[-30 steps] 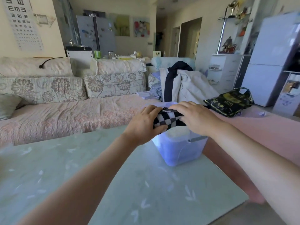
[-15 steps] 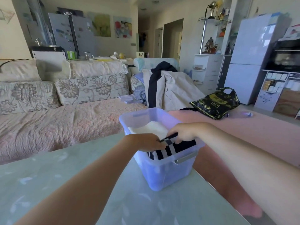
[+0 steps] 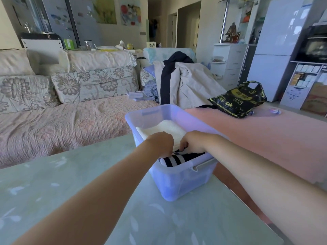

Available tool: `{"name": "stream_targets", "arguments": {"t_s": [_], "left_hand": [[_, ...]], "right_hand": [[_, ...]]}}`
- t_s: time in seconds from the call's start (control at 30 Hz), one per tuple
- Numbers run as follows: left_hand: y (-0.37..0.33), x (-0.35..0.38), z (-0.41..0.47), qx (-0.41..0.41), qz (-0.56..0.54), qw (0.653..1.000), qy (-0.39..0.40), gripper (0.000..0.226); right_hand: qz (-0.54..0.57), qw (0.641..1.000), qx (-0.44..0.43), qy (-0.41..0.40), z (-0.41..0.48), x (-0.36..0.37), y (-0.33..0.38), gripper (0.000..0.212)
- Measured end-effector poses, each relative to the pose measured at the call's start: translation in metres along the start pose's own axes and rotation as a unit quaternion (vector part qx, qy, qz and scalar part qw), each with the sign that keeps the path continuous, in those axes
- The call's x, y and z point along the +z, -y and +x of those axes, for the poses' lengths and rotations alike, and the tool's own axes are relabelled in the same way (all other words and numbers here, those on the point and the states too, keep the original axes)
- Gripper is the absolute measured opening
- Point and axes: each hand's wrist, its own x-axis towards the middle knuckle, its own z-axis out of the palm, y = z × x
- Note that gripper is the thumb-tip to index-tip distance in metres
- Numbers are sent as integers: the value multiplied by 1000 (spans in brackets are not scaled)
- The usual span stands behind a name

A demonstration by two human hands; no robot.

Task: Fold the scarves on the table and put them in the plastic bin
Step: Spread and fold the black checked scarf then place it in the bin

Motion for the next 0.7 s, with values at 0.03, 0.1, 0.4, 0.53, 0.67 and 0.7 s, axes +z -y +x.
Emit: {"name": "stream_targets", "arguments": {"t_s": [0.03, 0.1, 0.4, 0.53, 0.67, 0.7], "left_hand": [[-1, -1, -2, -3, -6, 999, 33, 20], [-5, -2, -7, -7, -43, 992, 119, 29], [-4, 0, -11, 27, -35, 997, 69, 34], [-2, 2, -13, 5, -80, 994, 69, 33], [-6, -5, -14, -30, -167, 969, 182, 42], [-6, -4, -12, -30, -174, 967, 183, 44]], "right_hand": [[-11, 1000, 5, -3, 1, 1, 0, 20], [-29, 999, 18, -24, 3, 2, 1, 23], [1, 988, 106, 109, -9, -3, 1, 31], [83, 981, 131, 118, -11, -3, 2, 28], [126, 964, 140, 186, -10, -1, 2, 35], [124, 964, 141, 190, -11, -1, 2, 33]]}}
